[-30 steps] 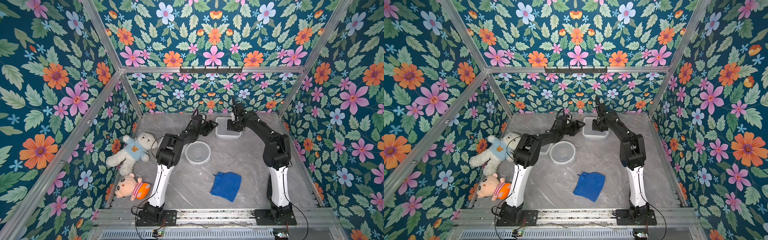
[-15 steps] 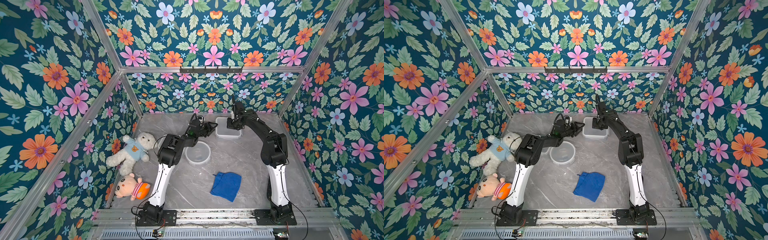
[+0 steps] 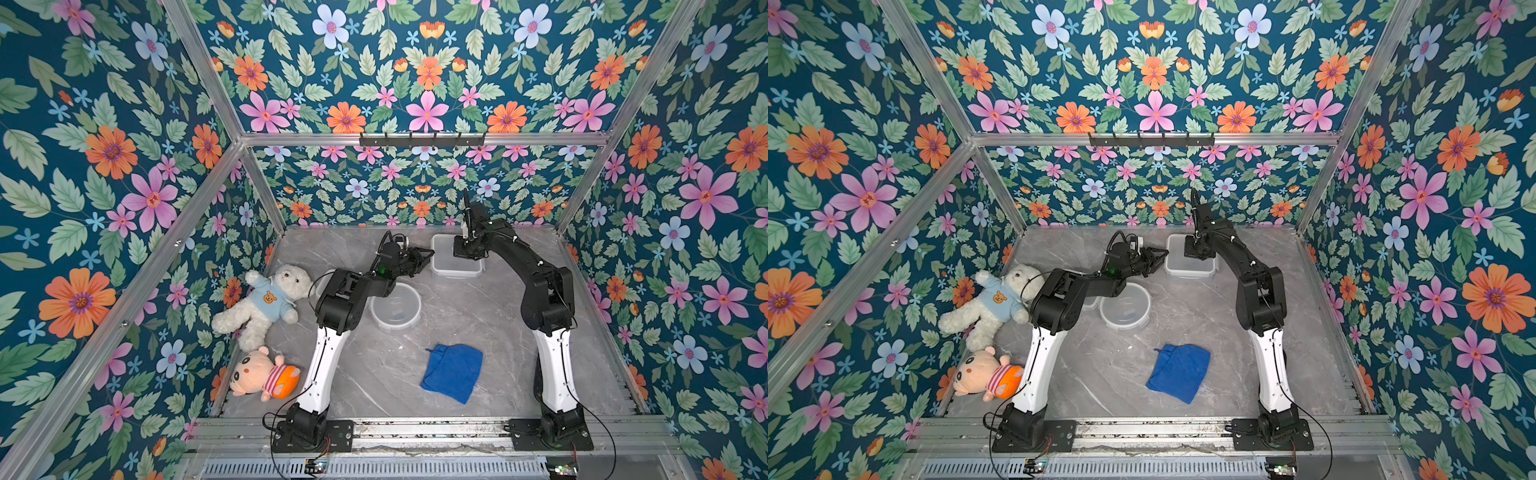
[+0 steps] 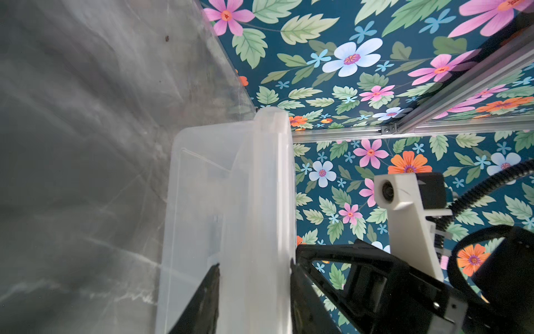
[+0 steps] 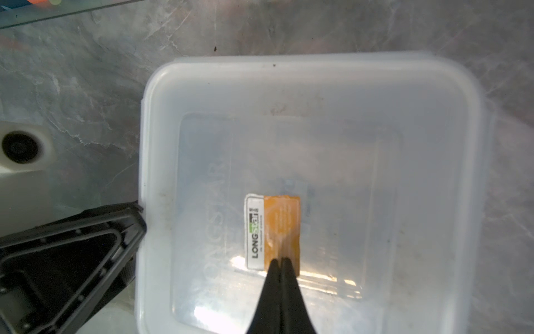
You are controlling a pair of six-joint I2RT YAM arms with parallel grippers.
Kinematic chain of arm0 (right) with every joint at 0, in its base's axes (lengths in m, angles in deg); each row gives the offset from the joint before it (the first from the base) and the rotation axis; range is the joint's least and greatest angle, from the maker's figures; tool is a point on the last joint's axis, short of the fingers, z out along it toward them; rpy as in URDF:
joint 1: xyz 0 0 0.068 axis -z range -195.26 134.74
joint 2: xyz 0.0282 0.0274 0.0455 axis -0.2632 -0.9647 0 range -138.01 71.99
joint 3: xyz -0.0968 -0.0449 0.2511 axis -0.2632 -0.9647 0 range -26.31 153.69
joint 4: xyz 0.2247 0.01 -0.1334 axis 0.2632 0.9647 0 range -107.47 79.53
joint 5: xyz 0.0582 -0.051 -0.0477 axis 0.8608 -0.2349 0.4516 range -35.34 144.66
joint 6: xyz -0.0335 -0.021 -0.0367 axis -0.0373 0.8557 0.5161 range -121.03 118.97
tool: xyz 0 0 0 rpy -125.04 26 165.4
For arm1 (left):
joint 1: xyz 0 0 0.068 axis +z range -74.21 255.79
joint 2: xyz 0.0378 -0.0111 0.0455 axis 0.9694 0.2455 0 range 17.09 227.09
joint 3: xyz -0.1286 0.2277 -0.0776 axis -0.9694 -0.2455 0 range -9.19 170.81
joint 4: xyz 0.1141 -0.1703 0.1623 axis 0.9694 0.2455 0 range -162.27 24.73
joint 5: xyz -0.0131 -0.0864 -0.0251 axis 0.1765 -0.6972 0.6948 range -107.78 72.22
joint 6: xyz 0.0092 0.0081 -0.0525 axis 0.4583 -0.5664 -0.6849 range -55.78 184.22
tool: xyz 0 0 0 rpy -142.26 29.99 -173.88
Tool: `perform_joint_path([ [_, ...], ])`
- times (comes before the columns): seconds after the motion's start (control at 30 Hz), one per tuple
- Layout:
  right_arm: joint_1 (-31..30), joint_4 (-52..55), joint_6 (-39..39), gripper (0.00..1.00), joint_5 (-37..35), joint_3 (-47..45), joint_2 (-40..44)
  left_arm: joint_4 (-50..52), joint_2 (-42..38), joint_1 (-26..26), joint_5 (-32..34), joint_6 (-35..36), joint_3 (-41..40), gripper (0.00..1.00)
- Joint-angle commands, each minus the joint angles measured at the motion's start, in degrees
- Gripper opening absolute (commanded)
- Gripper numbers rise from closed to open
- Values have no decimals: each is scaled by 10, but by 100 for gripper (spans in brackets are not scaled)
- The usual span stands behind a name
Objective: Wipe the insides of the lunch boxes
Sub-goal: Open the fastener of the lunch box.
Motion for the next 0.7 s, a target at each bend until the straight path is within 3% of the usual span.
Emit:
perform_joint_path([
  [0.0,0,62,3,0,-30,-7,-19,-45,-5,-2,-18,-1,-6,33],
  [0.13,0,74,9,0,-41,1,-24,50,-32,-2,-19,52,-9,26],
  [0.23,-1,78,11,0,-45,4,-25,182,-63,-2,0,128,-1,21],
  [0.47,-1,81,17,0,-49,4,-15,387,-122,-2,64,240,27,20],
  [0.57,-5,53,17,0,-53,-33,31,433,-136,-1,102,286,63,27],
  [0.67,-8,31,6,0,-52,-90,100,474,-109,-1,126,329,148,40],
])
